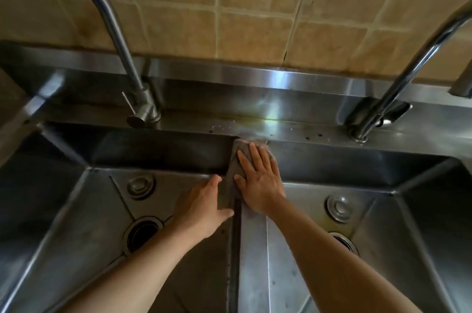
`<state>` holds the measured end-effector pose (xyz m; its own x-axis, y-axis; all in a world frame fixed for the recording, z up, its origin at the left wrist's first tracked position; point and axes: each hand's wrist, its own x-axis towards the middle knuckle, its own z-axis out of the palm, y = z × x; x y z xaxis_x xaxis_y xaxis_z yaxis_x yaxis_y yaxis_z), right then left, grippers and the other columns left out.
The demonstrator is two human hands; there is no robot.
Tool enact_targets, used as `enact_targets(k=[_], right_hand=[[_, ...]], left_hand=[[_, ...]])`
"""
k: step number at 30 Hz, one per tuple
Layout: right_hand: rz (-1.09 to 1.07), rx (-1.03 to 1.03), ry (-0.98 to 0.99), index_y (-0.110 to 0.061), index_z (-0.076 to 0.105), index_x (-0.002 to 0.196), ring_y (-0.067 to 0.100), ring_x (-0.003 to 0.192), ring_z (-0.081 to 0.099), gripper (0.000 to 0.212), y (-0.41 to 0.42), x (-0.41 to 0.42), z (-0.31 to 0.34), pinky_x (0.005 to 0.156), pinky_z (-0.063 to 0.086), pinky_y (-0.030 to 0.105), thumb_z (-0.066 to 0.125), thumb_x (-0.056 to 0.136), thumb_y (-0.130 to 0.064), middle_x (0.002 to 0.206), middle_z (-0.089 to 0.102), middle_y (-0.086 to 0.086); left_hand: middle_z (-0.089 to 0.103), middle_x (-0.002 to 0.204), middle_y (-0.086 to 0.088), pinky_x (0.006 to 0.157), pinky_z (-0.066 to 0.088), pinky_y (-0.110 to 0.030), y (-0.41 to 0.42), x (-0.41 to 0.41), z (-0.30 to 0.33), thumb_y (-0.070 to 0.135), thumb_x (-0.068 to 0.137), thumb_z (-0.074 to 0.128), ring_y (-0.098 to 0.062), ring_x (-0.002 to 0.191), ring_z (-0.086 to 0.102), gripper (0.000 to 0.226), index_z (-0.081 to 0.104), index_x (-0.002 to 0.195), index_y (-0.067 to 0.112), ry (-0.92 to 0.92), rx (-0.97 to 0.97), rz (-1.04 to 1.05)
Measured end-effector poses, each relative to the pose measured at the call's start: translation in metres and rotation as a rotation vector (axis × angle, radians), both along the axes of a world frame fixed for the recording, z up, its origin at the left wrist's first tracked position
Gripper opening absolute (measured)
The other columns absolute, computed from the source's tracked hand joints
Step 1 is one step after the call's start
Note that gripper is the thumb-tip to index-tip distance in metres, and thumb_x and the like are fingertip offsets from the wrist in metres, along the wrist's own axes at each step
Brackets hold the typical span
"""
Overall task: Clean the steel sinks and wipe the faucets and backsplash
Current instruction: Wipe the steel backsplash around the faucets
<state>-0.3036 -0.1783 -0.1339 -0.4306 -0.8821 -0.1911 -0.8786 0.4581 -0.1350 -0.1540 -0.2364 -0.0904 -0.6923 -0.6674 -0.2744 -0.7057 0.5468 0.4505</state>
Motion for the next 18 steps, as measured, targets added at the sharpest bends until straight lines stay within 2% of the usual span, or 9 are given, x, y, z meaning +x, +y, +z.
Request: enact_targets(k=[2,5,9,12,15,18], right_hand=[[0.002,-0.007,0.004,-0.031,-0.009,0.151,0.022,0.145,-0.021,0.063,-0.02,-0.021,-0.001,0.117,-0.013,0.042,0.006,0.096,-0.058,0.158,-0.021,0.001],[-0.006,-0.042,-0.016,-0.03,-0.007,0.151,0.019,0.146,-0.018,0.061,-0.04,-0.043,-0.002,0.113,-0.016,0.037,0.017,0.1,-0.052,0.159,-0.017,-0.001],[0.0,-0.049,-0.032,-0.027,-0.007,0.152,0.018,0.146,-0.016,0.063,-0.053,-0.055,-0.004,0.113,-0.015,0.036,0.018,0.1,-0.052,0.16,-0.014,-0.002],[-0.003,-0.044,-0.067,-0.026,-0.007,0.152,0.018,0.146,-0.015,0.062,-0.049,-0.052,-0.004,0.115,-0.013,0.037,0.02,0.101,-0.049,0.16,-0.015,-0.002],[-0.013,-0.053,-0.081,-0.024,-0.007,0.152,0.02,0.145,-0.019,0.061,-0.031,-0.036,-0.002,0.111,-0.016,0.033,0.02,0.102,-0.046,0.159,-0.018,0.0],[-0.02,-0.04,-0.083,-0.024,-0.009,0.151,0.019,0.142,-0.025,0.07,-0.008,-0.009,-0.001,0.111,-0.021,0.035,0.003,0.091,-0.056,0.155,-0.024,-0.002]], left_hand=[[0.045,0.141,0.006,0.1,0.045,-0.033,-0.006,-0.01,-0.008,0.05,0.079,0.069,-0.014,0.126,0.047,0.073,0.03,0.138,0.03,0.019,0.01,0.024],[0.039,0.144,0.004,0.104,0.041,-0.035,-0.008,-0.024,-0.015,0.057,0.073,0.07,-0.016,0.13,0.042,0.087,0.026,0.142,0.026,0.016,0.029,0.048],[0.038,0.142,0.001,0.103,0.038,-0.031,-0.007,-0.04,-0.018,0.06,0.07,0.071,-0.017,0.129,0.04,0.092,0.026,0.141,0.022,0.005,-0.033,0.055],[0.039,0.139,-0.001,0.103,0.039,-0.036,-0.008,-0.044,-0.023,0.062,0.067,0.072,-0.02,0.128,0.041,0.094,0.027,0.139,0.021,-0.052,-0.041,0.084],[0.042,0.136,-0.002,0.101,0.04,-0.039,-0.008,-0.043,-0.024,0.061,0.064,0.075,-0.022,0.125,0.043,0.094,0.03,0.136,0.02,-0.061,-0.022,0.107],[0.041,0.134,-0.004,0.101,0.039,-0.042,-0.007,-0.044,-0.025,0.057,0.061,0.079,-0.023,0.124,0.043,0.097,0.028,0.135,0.02,-0.03,-0.019,0.12]])
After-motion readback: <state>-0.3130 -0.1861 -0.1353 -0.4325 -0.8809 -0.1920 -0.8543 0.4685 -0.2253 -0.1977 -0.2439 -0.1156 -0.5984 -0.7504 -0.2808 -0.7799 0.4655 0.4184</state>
